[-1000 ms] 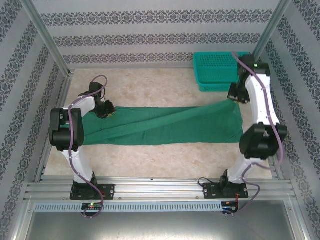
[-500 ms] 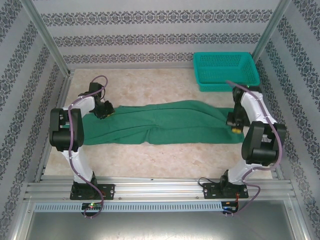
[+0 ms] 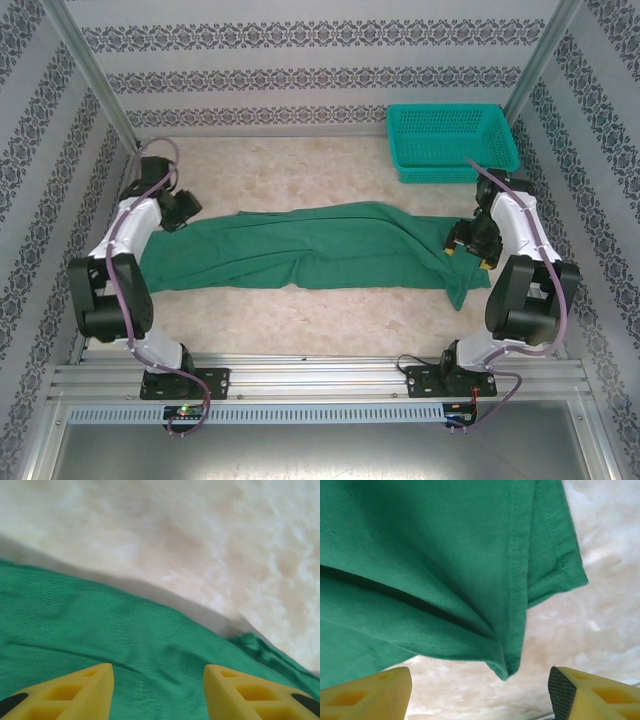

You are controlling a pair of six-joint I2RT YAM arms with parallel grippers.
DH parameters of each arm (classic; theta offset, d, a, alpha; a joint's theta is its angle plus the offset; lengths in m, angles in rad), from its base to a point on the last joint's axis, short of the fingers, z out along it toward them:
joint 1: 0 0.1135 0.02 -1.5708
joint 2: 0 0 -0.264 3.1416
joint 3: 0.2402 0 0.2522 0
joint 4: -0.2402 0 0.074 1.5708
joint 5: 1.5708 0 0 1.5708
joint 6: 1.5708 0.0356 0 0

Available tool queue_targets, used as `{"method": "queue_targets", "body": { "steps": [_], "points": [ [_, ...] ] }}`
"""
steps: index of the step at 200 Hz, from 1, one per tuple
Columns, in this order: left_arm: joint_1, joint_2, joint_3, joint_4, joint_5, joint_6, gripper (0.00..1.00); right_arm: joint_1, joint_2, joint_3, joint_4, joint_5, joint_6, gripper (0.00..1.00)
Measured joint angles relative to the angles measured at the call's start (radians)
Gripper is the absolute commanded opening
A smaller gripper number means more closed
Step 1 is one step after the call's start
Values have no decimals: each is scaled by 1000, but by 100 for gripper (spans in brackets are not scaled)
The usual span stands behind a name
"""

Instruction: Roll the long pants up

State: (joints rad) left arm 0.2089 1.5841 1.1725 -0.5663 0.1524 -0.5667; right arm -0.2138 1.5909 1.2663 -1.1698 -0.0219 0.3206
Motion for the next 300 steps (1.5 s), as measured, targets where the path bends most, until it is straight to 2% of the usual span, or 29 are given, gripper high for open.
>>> {"method": "queue_targets", "body": {
  "steps": [38,54,68,87,123,209,224,264,300],
  "points": [
    [362,-207,-266,-35,-17,-77,60,9,56,3,53,-64,13,71],
    [448,-331,-329,-63,-32,-101,63,21,70,19,59,-78,13,70],
    [486,-429,-354,-78,-34,-109,64,33,73,31,68,-90,14,70],
    [500,-459,-351,-82,-25,-108,63,47,74,37,79,-104,16,70],
    [500,-354,-355,-80,16,-108,63,61,87,41,88,-118,17,69],
    [500,-219,-402,-22,159,-111,62,53,87,40,91,-119,21,69],
    [500,-242,-417,-28,173,-107,65,52,87,40,91,-119,21,69],
    [500,-420,-453,-77,192,-91,68,46,87,40,95,-120,21,69],
    [500,-438,-468,-93,195,-81,68,46,87,35,109,-127,21,68]
  ]
}}
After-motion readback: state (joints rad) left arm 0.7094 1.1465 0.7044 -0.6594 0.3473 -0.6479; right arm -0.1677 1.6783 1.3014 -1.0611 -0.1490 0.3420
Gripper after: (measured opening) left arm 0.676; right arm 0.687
